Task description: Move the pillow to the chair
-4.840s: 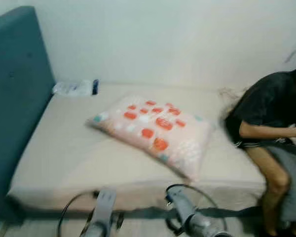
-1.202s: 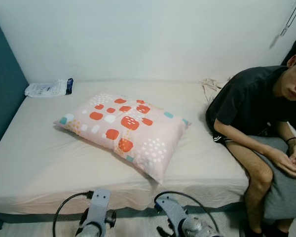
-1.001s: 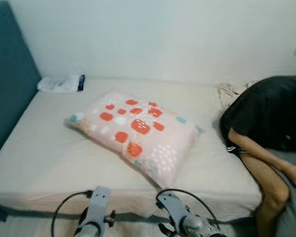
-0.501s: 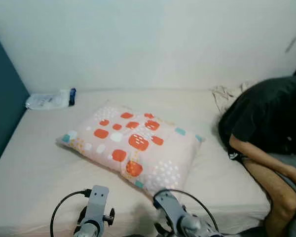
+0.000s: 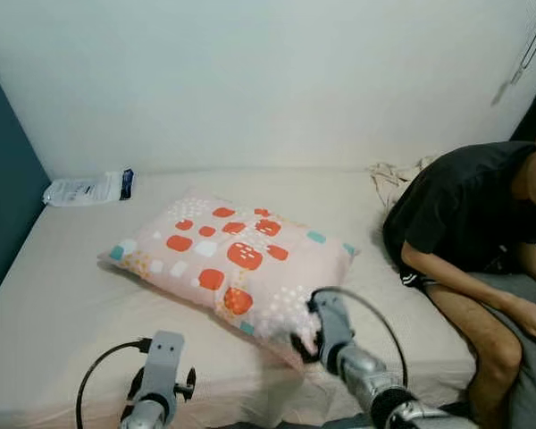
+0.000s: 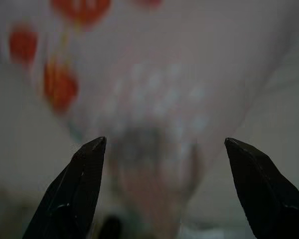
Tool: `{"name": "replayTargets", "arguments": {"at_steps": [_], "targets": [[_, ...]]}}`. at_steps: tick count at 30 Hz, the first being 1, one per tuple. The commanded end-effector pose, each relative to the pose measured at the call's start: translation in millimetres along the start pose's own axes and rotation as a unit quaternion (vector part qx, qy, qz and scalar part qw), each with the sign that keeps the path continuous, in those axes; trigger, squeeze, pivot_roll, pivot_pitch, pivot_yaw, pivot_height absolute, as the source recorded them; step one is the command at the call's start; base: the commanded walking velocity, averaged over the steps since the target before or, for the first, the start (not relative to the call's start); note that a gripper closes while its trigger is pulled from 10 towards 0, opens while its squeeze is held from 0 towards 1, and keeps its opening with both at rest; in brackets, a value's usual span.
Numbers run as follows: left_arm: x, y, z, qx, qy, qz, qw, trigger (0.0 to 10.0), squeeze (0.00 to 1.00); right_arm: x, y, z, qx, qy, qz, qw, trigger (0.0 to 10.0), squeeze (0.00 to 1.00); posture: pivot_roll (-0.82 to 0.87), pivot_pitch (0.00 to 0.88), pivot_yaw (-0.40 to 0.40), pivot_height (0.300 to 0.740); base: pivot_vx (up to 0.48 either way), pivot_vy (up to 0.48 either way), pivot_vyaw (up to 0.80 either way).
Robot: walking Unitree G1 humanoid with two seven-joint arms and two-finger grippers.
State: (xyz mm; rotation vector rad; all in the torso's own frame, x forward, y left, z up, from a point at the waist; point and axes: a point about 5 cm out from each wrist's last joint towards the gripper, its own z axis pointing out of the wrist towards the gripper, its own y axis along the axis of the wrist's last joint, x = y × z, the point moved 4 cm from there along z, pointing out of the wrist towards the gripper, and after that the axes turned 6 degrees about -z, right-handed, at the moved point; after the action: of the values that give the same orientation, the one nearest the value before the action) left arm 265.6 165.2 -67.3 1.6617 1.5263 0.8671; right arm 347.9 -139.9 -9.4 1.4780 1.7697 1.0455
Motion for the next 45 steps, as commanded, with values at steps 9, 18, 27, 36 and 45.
{"name": "replayTargets", "arguments": {"at_steps": [9, 18, 27, 36, 45], "targets": [[0.0, 30.1, 5.2, -0.058, -0.040, 0.067, 0.995, 10.0, 0.00, 1.0, 40.5, 5.7, -0.061, 0.013, 0.098, 0.993, 10.0, 0.00, 0.00, 0.090, -0.041, 0.694, 0.000, 0.000, 0.00], [3.0, 43.5, 7.1, -0.084, -0.031, 0.079, 0.993, 10.0, 0.00, 5.2, 35.3, 6.4, -0.046, 0.014, 0.067, 0.997, 10.0, 0.00, -0.01, 0.095, -0.046, 0.694, 0.000, 0.000, 0.00], [0.4, 49.0, 8.5, -0.094, -0.032, 0.079, 0.992, 10.0, 0.00, 5.7, 40.9, 6.8, -0.053, 0.019, 0.049, 0.997, 10.0, 0.00, -0.02, 0.091, -0.047, 0.658, 0.000, 0.000, 0.00], [-0.5, 49.9, 8.4, -0.097, -0.031, 0.093, 0.990, 10.0, 0.00, -1.5, 44.9, 5.7, -0.063, 0.011, 0.066, 0.996, 10.0, 0.00, -0.02, 0.089, -0.043, 0.625, 0.000, 0.000, 0.00], [10.5, 45.6, 3.8, -0.102, -0.008, 0.110, 0.989, 10.0, 0.00, -17.4, 56.1, 2.9, -0.090, -0.006, 0.103, 0.991, 10.0, 0.00, -0.01, 0.115, -0.030, 0.596, 0.000, 0.000, 0.00]]}}
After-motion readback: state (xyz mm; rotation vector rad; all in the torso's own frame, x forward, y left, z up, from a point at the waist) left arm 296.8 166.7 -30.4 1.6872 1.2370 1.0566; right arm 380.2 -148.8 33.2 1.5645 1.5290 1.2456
